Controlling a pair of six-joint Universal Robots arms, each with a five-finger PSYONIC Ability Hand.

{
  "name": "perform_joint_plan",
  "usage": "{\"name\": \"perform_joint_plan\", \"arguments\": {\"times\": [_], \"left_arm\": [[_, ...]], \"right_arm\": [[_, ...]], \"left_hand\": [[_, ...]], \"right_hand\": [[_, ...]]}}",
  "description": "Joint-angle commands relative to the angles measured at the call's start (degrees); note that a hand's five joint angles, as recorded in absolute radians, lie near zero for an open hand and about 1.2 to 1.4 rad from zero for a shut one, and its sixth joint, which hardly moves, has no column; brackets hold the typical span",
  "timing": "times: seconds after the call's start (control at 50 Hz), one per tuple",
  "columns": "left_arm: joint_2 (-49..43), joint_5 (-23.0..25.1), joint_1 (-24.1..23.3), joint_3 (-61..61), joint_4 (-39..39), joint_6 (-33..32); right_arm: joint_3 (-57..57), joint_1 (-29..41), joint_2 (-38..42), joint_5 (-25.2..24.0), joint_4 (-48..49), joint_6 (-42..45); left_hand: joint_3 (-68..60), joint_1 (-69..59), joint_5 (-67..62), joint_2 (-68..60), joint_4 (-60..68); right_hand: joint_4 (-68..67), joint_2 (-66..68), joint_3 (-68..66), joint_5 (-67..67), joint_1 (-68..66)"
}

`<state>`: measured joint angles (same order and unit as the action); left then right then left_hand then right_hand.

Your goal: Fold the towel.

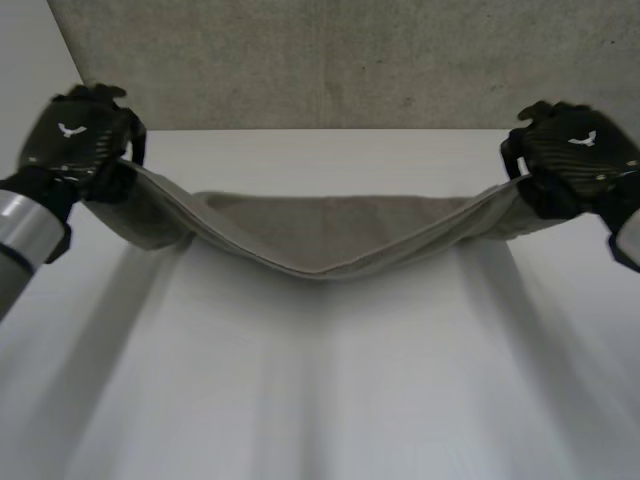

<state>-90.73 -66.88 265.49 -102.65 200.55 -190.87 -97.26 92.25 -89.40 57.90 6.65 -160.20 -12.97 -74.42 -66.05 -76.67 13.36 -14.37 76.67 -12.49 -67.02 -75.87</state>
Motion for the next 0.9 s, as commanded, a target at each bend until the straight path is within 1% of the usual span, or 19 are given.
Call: {"name": "perform_joint_plan", "arguments": {"times": [0.02, 0.06, 0.14, 0.18, 0.32, 0.38, 0.42, 0.44, 0.46, 0.48, 0.5, 0.52, 0.54, 0.6, 0.64, 0.66, 0.7, 0.78, 0.9], "left_arm": [[10.0, 4.7, 3.5, -6.2, -1.1, 0.9], [10.3, 6.1, 4.6, -7.6, -1.7, 0.9], [9.3, 6.6, 4.9, -8.3, -2.0, 0.9], [5.5, 6.5, 4.6, -7.9, -2.2, 0.4], [-1.5, 6.5, 4.1, -4.2, -2.2, 0.2], [-6.2, 6.4, 3.9, -1.0, -2.4, 0.1], [-8.9, 6.2, 3.8, 1.2, -2.4, 0.1], [-11.6, 6.1, 3.6, 3.5, -2.5, 0.2], [-11.7, 6.1, 3.6, 3.5, -2.5, 0.2], [-14.4, 6.1, 3.3, 5.9, -2.7, 0.2], [-17.3, 5.8, 2.8, 8.3, -3.1, 0.1], [-17.3, 5.8, 2.8, 8.3, -3.1, 0.1], [-20.3, 5.7, 2.0, 11.1, -3.7, 0.0], [-25.0, 5.6, 0.8, 16.1, -4.7, -0.6], [-27.7, 5.3, 0.5, 18.6, -5.4, -1.0], [-30.1, 4.6, 0.2, 20.9, -6.4, -1.3], [-32.5, 3.8, -0.1, 23.0, -7.1, -1.9], [-38.5, 1.7, -1.6, 28.7, -8.2, -5.2], [-42.5, -1.0, -2.3, 32.4, -8.2, -7.9]], "right_arm": [[-2.7, -7.3, -10.0, -6.1, -7.1, 0.7], [-2.7, -8.0, -10.0, -7.0, -7.7, 0.9], [-3.0, -8.1, -8.2, -7.6, -8.6, 4.3], [-3.1, -8.0, -6.6, -7.5, -8.8, 5.7], [-0.2, -7.7, 2.8, -6.8, -12.1, 13.7], [1.3, -7.6, 4.9, -6.8, -12.3, 14.7], [4.7, -7.5, 9.9, -6.5, -12.4, 15.3], [4.7, -7.5, 9.9, -6.5, -12.4, 15.3], [6.7, -7.1, 12.4, -6.2, -12.4, 15.3], [8.7, -6.2, 14.9, -5.6, -12.3, 15.3], [8.8, -6.2, 15.0, -5.6, -12.3, 15.3], [11.1, -5.2, 17.6, -4.8, -12.3, 15.3], [13.5, -3.8, 20.4, -3.6, -12.1, 15.3], [16.0, -2.4, 23.2, -2.2, -12.1, 15.4], [20.6, -0.6, 28.2, 0.2, -12.1, 15.5], [20.6, -0.6, 28.2, 0.2, -12.1, 15.5], [24.4, 0.0, 32.7, 1.6, -11.7, 15.4], [27.7, 0.7, 36.4, 2.0, -10.7, 15.3], [32.8, 2.7, 41.1, 4.6, -7.6, 15.0]], "left_hand": [[3.0, -5.6, -3.9, -3.3, -3.4], [3.0, -5.6, -3.9, -3.3, -3.4], [3.0, -5.6, -3.9, -3.3, -3.4], [3.0, -5.6, -3.9, -3.3, -3.4], [3.0, -5.6, -3.9, -3.3, -3.4], [3.0, -5.6, -3.9, -3.3, -3.4], [3.0, -5.6, -3.9, -3.3, -3.4], [3.0, -5.6, -3.9, -3.3, -3.4], [3.0, -5.6, -3.9, -3.3, -3.4], [3.0, -5.6, -3.9, -3.3, -3.4], [3.0, -5.6, -3.9, -3.3, -3.4], [3.0, -5.6, -3.9, -3.3, -3.4], [3.0, -5.6, -3.9, -3.3, -3.4], [3.0, -5.6, -3.9, -3.3, -3.4], [3.0, -5.6, -3.9, -3.3, -3.4], [3.0, -5.6, -3.9, -3.3, -3.4], [3.0, -5.6, -3.9, -3.3, -3.4], [3.0, -5.6, -3.9, -3.3, -3.4], [3.0, -5.6, -3.9, -3.3, -3.4]], "right_hand": [[4.4, 3.3, 2.5, -3.0, -4.1], [4.4, 3.3, 2.5, -3.0, -4.1], [4.4, 3.3, 2.5, -3.0, -4.1], [4.4, 3.3, 2.5, -3.0, -4.1], [4.4, 3.3, 2.5, -3.0, -4.1], [4.4, 3.3, 2.5, -3.0, -4.1], [4.4, 3.3, 2.5, -3.0, -4.1], [4.4, 3.3, 2.5, -3.0, -4.1], [4.4, 3.3, 2.5, -3.0, -4.1], [4.4, 3.3, 2.5, -3.0, -4.1], [4.4, 3.3, 2.5, -3.0, -4.1], [4.4, 3.3, 2.5, -3.0, -4.1], [4.4, 3.3, 2.5, -3.0, -4.1], [4.4, 3.3, 2.5, -3.0, -4.1], [4.4, 3.3, 2.5, -3.0, -4.1], [4.4, 3.3, 2.5, -3.0, -4.1], [4.4, 3.3, 2.5, -3.0, -4.1], [4.4, 3.3, 2.5, -3.0, -4.1], [4.4, 3.3, 2.5, -3.0, -4.1]]}}
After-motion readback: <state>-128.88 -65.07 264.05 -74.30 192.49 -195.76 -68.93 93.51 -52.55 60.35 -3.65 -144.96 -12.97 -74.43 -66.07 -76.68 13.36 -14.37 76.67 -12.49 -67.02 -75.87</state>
